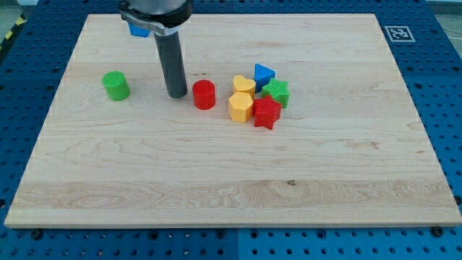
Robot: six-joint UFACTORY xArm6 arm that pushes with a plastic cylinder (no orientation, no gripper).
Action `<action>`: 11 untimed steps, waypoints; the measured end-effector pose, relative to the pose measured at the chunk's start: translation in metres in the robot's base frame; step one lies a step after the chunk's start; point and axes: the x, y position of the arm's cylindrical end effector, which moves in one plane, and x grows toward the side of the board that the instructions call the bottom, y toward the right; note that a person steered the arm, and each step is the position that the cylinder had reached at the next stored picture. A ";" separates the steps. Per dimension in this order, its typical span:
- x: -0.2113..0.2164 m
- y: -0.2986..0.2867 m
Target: Push red circle into yellow blocks
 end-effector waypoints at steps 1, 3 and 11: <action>0.003 0.001; 0.003 0.040; 0.055 0.014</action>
